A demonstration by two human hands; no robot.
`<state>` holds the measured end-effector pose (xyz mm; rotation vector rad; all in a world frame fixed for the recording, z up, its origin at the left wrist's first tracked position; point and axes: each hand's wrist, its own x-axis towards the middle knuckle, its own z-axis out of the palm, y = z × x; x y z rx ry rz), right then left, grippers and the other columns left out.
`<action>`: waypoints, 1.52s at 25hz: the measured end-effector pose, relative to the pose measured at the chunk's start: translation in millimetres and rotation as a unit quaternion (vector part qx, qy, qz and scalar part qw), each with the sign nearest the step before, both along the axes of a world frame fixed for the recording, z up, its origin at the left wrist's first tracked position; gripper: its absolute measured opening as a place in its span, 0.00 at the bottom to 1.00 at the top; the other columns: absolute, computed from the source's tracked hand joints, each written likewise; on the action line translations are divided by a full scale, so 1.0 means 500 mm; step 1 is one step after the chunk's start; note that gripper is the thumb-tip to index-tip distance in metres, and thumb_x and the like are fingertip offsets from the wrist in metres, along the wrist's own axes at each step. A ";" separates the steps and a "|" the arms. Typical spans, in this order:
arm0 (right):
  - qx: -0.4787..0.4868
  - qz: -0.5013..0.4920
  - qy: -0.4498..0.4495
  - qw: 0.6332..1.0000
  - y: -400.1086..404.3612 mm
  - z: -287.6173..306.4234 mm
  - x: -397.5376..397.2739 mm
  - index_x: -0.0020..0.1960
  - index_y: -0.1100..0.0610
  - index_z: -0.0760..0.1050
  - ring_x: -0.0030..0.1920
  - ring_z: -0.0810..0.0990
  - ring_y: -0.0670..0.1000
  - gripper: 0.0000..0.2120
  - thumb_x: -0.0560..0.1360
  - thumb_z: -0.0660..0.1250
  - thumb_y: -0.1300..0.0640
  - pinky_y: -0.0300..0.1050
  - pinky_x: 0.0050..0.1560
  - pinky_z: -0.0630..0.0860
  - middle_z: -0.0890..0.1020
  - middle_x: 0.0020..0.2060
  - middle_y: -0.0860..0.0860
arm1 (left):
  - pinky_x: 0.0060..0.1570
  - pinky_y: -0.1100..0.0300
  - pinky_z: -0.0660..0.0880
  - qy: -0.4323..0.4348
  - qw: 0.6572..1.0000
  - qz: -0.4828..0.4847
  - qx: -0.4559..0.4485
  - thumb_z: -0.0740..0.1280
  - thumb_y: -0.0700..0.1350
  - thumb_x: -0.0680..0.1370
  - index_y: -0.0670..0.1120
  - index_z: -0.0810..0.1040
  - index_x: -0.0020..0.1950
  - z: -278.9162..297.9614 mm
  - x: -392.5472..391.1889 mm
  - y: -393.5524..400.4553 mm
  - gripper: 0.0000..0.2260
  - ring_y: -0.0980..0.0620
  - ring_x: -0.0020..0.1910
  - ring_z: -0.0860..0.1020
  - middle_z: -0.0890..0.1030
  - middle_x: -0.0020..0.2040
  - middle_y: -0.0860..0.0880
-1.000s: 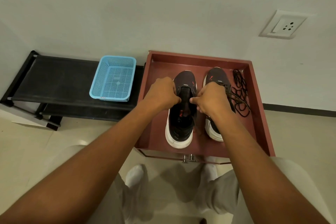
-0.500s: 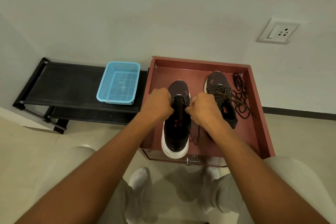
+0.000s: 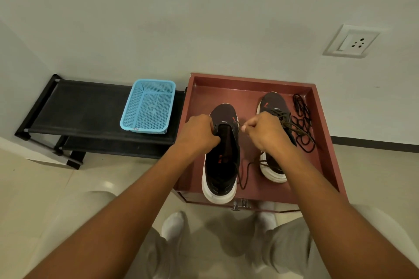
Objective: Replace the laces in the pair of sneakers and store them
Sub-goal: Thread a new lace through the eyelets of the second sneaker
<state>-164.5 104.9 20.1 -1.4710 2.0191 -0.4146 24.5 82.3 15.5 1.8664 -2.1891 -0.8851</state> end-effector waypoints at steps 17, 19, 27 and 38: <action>-0.050 0.063 0.050 0.995 -0.071 -0.067 -0.020 0.39 0.54 0.83 0.37 0.83 0.51 0.09 0.75 0.70 0.63 0.41 0.40 0.75 0.84 0.36 0.52 | 0.48 0.56 0.72 -0.011 0.999 0.039 0.020 0.81 0.53 0.69 0.46 0.71 0.68 -0.069 -0.042 -0.048 0.33 0.45 0.57 0.79 0.78 0.62 0.45; -0.048 0.072 0.053 0.995 -0.074 -0.070 -0.018 0.39 0.55 0.84 0.38 0.83 0.51 0.09 0.76 0.70 0.63 0.42 0.41 0.77 0.85 0.37 0.53 | 0.48 0.56 0.73 -0.005 0.999 0.043 0.022 0.81 0.52 0.69 0.45 0.71 0.68 -0.071 -0.044 -0.047 0.33 0.45 0.56 0.79 0.78 0.62 0.45; -0.072 0.103 0.054 0.991 -0.076 -0.089 -0.031 0.43 0.59 0.86 0.40 0.84 0.54 0.06 0.75 0.70 0.63 0.48 0.48 0.81 0.86 0.38 0.55 | 0.50 0.55 0.77 0.013 0.998 0.051 0.027 0.82 0.51 0.69 0.46 0.71 0.68 -0.075 -0.045 -0.047 0.32 0.45 0.55 0.80 0.79 0.62 0.45; -0.068 0.130 0.085 0.986 -0.077 -0.090 -0.017 0.44 0.57 0.86 0.41 0.84 0.53 0.06 0.75 0.71 0.62 0.48 0.47 0.82 0.86 0.40 0.53 | 0.50 0.56 0.76 0.023 0.998 0.045 0.023 0.81 0.51 0.69 0.45 0.71 0.69 -0.075 -0.044 -0.043 0.33 0.46 0.55 0.80 0.78 0.62 0.46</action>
